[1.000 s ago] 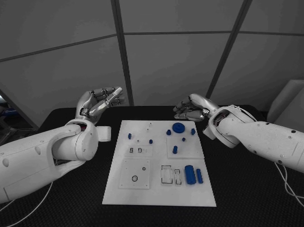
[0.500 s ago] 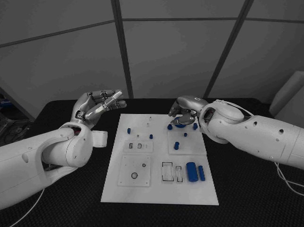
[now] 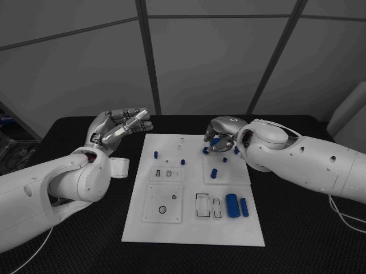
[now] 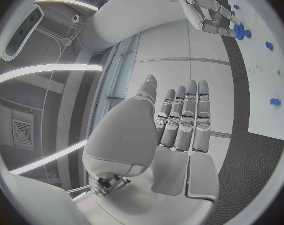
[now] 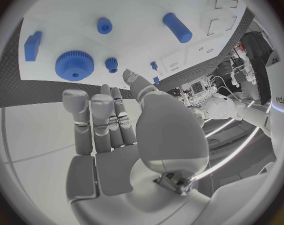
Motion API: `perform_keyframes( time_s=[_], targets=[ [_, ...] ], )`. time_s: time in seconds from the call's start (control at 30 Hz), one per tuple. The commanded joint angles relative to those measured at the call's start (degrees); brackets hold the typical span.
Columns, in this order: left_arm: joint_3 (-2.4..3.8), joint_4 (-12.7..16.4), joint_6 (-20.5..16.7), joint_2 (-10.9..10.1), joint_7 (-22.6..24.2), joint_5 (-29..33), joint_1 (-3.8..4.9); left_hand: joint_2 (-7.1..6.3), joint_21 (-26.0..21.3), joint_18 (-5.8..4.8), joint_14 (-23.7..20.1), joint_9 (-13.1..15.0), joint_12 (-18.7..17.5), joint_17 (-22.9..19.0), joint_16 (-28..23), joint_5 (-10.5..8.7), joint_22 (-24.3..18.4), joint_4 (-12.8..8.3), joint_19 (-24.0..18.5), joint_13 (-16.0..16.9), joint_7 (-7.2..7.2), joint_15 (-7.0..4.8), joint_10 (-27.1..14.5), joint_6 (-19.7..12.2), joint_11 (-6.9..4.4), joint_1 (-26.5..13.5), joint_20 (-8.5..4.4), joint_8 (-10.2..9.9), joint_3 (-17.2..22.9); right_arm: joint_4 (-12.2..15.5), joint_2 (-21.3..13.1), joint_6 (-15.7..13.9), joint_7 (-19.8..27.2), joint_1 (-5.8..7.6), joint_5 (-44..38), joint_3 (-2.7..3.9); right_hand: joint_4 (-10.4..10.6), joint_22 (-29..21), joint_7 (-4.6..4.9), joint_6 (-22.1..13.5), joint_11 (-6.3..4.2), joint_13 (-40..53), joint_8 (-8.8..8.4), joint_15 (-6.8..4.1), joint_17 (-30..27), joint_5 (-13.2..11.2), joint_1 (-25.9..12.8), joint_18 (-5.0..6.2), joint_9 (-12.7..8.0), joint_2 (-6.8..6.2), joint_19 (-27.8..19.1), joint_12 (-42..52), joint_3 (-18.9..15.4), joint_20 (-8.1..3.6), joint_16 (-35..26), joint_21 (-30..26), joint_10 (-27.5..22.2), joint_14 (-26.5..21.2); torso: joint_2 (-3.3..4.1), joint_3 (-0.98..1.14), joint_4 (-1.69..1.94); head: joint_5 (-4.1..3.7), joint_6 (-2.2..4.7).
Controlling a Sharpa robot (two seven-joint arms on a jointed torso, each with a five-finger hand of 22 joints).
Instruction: Assemble the parts on the task board
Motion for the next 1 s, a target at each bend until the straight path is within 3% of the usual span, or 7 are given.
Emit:
perform_keyframes(
  time_s=[0.03, 0.13, 0.33, 0.83, 1.0],
  targets=[
    [0.06, 0.3, 0.9, -0.1, -0.1, -0.3, 0.08, 0.55, 0.0, -1.78, -0.2, -0.1, -0.2, -0.1, -0.2, -0.17, -0.1, -0.2, 0.1, 0.0, 0.18, 0.25, 0.2, 0.4, 0.13, 0.0, 0.07, -0.3, 0.0, -0.4, 0.4, 1.8, -0.9, 0.11, -1.4, 0.05, 0.3, 1.3, -0.03, -0.4, -0.13, 0.1, -0.12, 0.29, 0.9, -0.2, 0.6, -0.82, 0.0, 0.06, 0.6, 0.0, 0.2, -0.01, 0.9, 1.0, 0.0, 0.8, 0.14, 0.04, 0.06, -0.03, -0.02],
    [0.07, 0.5, 0.9, -0.1, -0.1, -0.2, 0.09, 0.61, -0.1, -1.79, -0.3, -0.1, -0.3, -0.1, -0.3, -0.16, -0.1, -0.2, 0.0, 0.0, 0.20, 0.28, 0.2, 0.4, 0.16, 0.0, 0.08, -0.3, 0.0, -0.9, 0.8, 1.9, -0.8, 0.11, -1.4, 0.04, 0.5, 1.9, -0.05, -0.4, -0.17, 0.1, -0.11, 0.27, 1.4, -0.2, 0.7, -0.88, 0.0, 0.15, 0.6, 0.0, 0.5, 0.01, 1.5, 1.5, 0.2, 0.8, 0.23, 0.11, 0.19, 0.01, -0.21],
    [0.07, 0.7, 0.9, -0.2, -0.2, 0.2, 0.09, 0.70, -0.2, -1.80, -0.4, -0.1, -0.6, -0.1, -0.5, -0.16, -0.2, -0.4, -0.1, 0.0, 0.29, 0.36, 0.1, 0.4, 0.23, -0.1, 0.14, -0.5, 0.0, -1.6, 1.3, 1.8, -0.9, 0.11, -1.4, 0.04, 0.6, 3.1, -0.04, -0.1, -0.19, 0.2, -0.08, 0.22, 2.2, -0.5, 1.4, -0.99, 0.0, 0.58, 0.6, 0.0, 2.1, 0.04, 2.6, 2.6, 0.8, 0.6, 0.30, 0.12, 0.06, 0.12, -0.77],
    [0.07, 0.8, 1.1, -0.4, -0.3, 0.4, 0.09, 0.76, -0.2, -1.81, -0.5, -0.1, -0.7, -0.2, -0.7, -0.16, -0.3, -0.4, -0.1, 0.0, 0.34, 0.41, 0.1, 0.5, 0.29, -0.1, 0.18, -0.6, 0.0, -3.1, 2.8, 4.1, -1.1, 0.10, -1.4, 0.02, 1.2, 6.1, -0.21, 0.6, -0.37, 0.0, -0.01, 0.16, 4.9, -1.0, 1.3, -1.41, 0.0, 0.49, 1.4, 0.0, 5.1, 0.04, 5.4, 4.9, 1.8, 0.8, 0.66, 0.24, 0.21, 0.28, -1.41],
    [0.07, 0.8, 1.1, -0.4, -0.3, 0.4, 0.10, 0.82, -0.3, -1.81, -0.6, -0.1, -0.8, -0.2, -0.8, -0.15, -0.3, -0.5, -0.2, 0.0, 0.37, 0.44, 0.0, 0.5, 0.31, -0.2, 0.20, -0.7, 0.0, -3.4, 3.1, 4.4, -0.9, 0.09, -1.2, 0.01, 1.3, 6.3, -0.21, 0.6, -0.40, -0.1, -0.03, 0.14, 5.1, -1.1, 1.3, -1.44, 0.0, 0.48, 1.4, 0.0, 5.5, 0.05, 5.7, 5.1, 2.0, 0.8, 0.65, 0.18, 0.19, 0.26, -1.73]
  ],
)
